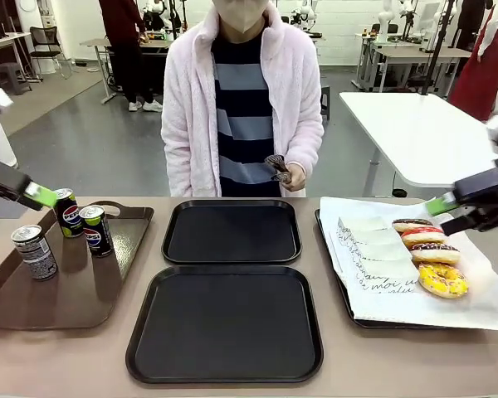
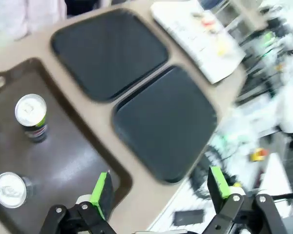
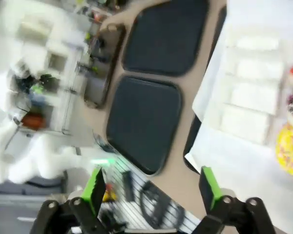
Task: Set up donuts and drinks on trays.
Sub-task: Pick up one Pepsi coke and place it on the Flat Tray.
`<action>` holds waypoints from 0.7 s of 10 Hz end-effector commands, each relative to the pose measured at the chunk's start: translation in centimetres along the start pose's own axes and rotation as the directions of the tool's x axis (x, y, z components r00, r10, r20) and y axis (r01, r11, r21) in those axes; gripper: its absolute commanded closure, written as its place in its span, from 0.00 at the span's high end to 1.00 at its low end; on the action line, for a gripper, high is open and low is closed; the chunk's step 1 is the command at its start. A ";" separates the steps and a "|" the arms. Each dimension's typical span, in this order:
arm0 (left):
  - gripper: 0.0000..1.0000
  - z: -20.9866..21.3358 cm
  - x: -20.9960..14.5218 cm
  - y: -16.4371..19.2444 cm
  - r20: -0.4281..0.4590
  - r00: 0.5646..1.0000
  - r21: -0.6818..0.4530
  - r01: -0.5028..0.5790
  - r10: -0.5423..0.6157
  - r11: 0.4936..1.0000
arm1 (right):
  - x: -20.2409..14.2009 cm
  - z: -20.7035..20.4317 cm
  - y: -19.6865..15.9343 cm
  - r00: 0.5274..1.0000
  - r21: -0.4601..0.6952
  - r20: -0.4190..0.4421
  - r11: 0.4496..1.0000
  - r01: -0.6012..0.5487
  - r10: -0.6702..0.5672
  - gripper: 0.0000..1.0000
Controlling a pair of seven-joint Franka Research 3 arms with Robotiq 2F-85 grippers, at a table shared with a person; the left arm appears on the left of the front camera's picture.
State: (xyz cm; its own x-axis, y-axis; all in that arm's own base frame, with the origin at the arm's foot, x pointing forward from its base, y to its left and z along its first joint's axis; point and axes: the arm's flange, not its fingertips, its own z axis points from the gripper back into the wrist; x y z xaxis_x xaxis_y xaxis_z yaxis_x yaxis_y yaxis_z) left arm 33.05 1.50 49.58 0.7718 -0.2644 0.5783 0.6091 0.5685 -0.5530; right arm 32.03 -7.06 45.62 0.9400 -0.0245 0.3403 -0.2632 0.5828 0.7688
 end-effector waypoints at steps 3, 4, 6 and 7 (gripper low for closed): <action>1.00 6.2 -3.3 6.6 0.184 0.951 -0.256 -0.198 0.249 0.946 | 0.9 9.1 -7.8 0.959 0.238 0.116 0.945 0.225 -0.257 1.00; 1.00 7.6 -4.1 8.1 0.210 0.934 -0.278 -0.227 0.289 0.934 | 0.9 11.3 -9.1 0.955 0.201 0.099 0.945 0.256 -0.280 1.00; 1.00 9.2 -5.9 10.2 0.227 0.903 -0.266 -0.303 0.365 0.915 | 0.6 13.6 -10.6 0.958 0.156 0.073 0.952 0.265 -0.279 1.00; 1.00 10.3 -6.7 11.5 0.248 0.879 -0.269 -0.341 0.407 0.901 | 0.3 14.4 -11.3 0.957 0.132 0.063 0.953 0.273 -0.283 1.00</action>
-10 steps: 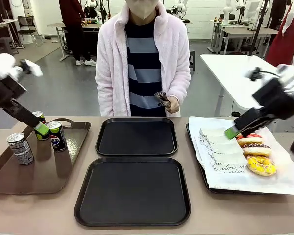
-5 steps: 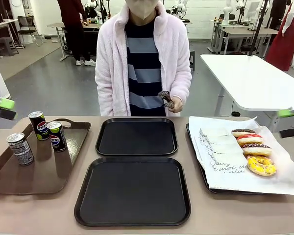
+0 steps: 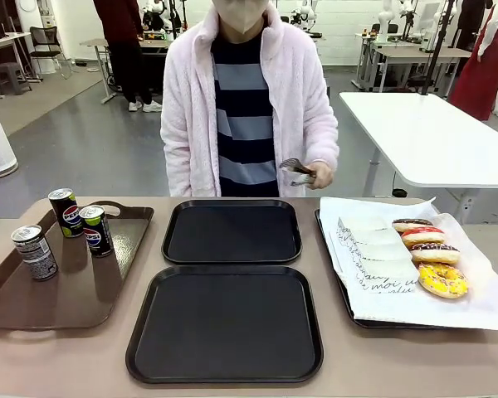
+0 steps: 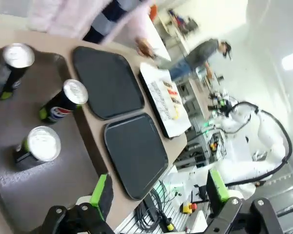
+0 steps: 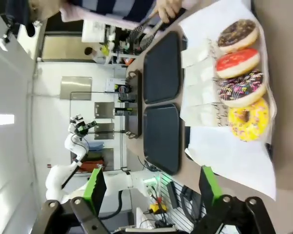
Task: Set up donuts and drinks on trays.
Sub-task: Pick up one Pepsi coke and place it on the Flat Tray.
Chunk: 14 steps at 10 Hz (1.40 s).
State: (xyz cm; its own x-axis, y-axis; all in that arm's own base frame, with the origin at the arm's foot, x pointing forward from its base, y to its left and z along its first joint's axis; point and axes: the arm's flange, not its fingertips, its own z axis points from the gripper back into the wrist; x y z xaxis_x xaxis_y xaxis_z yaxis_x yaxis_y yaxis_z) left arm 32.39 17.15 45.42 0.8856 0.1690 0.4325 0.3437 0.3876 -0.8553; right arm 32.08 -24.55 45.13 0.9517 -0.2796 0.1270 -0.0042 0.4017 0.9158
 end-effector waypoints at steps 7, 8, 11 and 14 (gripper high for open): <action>1.00 4.2 -1.1 2.2 0.092 0.992 0.051 -0.092 0.087 0.994 | -0.2 2.5 -1.4 1.000 -0.065 0.007 0.998 0.009 -0.009 1.00; 1.00 4.2 -1.1 2.2 0.092 0.992 0.051 -0.092 0.087 0.994 | -0.2 2.5 -1.4 1.000 -0.065 0.007 0.998 0.009 -0.009 1.00; 1.00 4.2 -1.1 2.2 0.092 0.992 0.051 -0.092 0.087 0.994 | -0.2 2.5 -1.4 1.000 -0.065 0.007 0.998 0.009 -0.009 1.00; 1.00 4.2 -1.1 2.2 0.092 0.992 0.051 -0.092 0.087 0.994 | -0.2 2.5 -1.4 1.000 -0.065 0.007 0.998 0.009 -0.009 1.00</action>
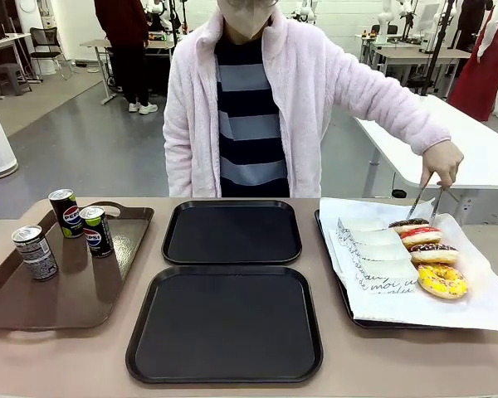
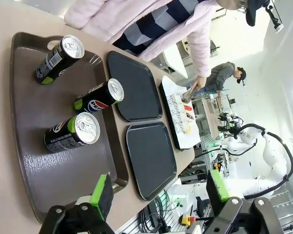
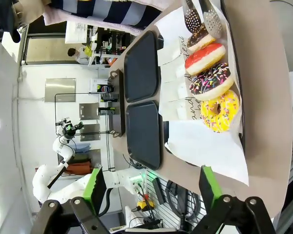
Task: Set up donuts and drinks on trays.
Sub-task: Pick up one Pepsi coke and place it on the Flat Tray.
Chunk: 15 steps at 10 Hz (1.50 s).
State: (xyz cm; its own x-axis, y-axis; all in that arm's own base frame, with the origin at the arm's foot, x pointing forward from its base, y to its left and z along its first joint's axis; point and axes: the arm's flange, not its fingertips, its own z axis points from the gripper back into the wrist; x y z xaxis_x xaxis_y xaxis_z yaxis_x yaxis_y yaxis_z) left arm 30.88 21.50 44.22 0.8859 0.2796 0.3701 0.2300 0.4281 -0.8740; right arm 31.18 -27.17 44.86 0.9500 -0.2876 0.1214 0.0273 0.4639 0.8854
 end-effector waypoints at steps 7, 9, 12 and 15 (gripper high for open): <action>1.00 -0.5 0.0 -1.7 -0.014 0.996 0.084 0.085 -0.084 0.993 | 0.0 0.0 -0.1 1.000 0.011 0.002 1.000 0.001 -0.001 1.00; 1.00 -2.5 1.7 -6.4 -0.105 0.986 0.266 0.154 -0.130 0.952 | 0.0 0.0 -0.1 1.000 0.011 0.002 1.000 0.001 -0.001 1.00; 1.00 -7.1 2.1 -11.2 -0.324 0.946 0.598 0.227 -0.028 0.769 | 0.0 0.0 -0.1 1.000 0.011 0.002 1.000 0.001 -0.001 1.00; 1.00 -13.2 3.4 -11.1 -0.407 0.902 0.740 0.231 0.147 0.632 | 0.0 0.0 -0.1 1.000 0.011 0.002 1.000 0.001 -0.001 1.00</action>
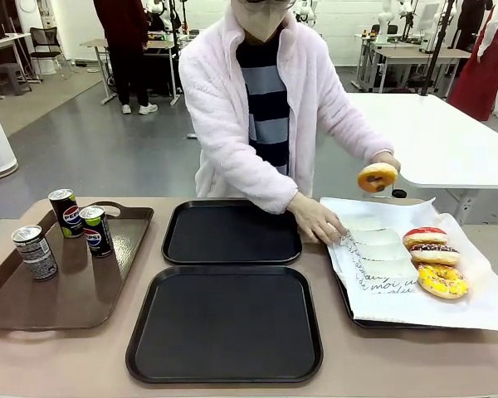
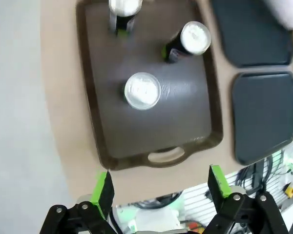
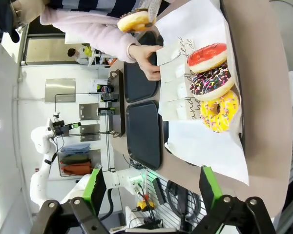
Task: Set up donuts and drinks on trays.
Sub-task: Pick up one Pepsi coke and place it on the Flat Tray.
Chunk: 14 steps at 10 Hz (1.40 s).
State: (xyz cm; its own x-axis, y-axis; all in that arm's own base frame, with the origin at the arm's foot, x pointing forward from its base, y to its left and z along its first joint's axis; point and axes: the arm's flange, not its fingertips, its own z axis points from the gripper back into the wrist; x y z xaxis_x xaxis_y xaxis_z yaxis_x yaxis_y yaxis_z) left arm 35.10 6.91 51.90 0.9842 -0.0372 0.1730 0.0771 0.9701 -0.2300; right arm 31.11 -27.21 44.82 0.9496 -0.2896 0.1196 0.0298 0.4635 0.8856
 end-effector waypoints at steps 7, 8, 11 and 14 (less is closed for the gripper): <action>1.00 -9.1 5.2 -2.7 -0.166 0.984 0.110 -0.052 0.070 0.993 | 0.0 0.0 -0.1 1.000 0.011 0.001 1.000 -0.002 0.002 1.00; 1.00 -8.9 5.3 -2.8 -0.164 0.984 0.133 -0.050 0.071 0.990 | 0.0 0.0 -0.1 1.000 0.011 0.001 1.000 -0.002 0.002 1.00; 1.00 -9.4 5.1 -2.4 -0.163 0.985 0.108 -0.030 0.048 0.994 | 0.0 0.0 -0.1 1.000 0.011 0.001 1.000 -0.002 0.002 1.00; 1.00 -9.4 5.1 -2.4 -0.163 0.985 0.108 -0.030 0.048 0.994 | 0.0 0.0 -0.1 1.000 0.011 0.001 1.000 -0.002 0.002 1.00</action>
State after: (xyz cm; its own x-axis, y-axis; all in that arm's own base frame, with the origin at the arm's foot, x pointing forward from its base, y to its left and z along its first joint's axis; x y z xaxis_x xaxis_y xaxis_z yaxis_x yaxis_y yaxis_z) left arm 41.38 2.29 44.40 0.9995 -0.0295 0.0057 0.0300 0.9923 -0.1202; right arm 31.11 -27.21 44.81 0.9497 -0.2897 0.1192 0.0302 0.4635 0.8856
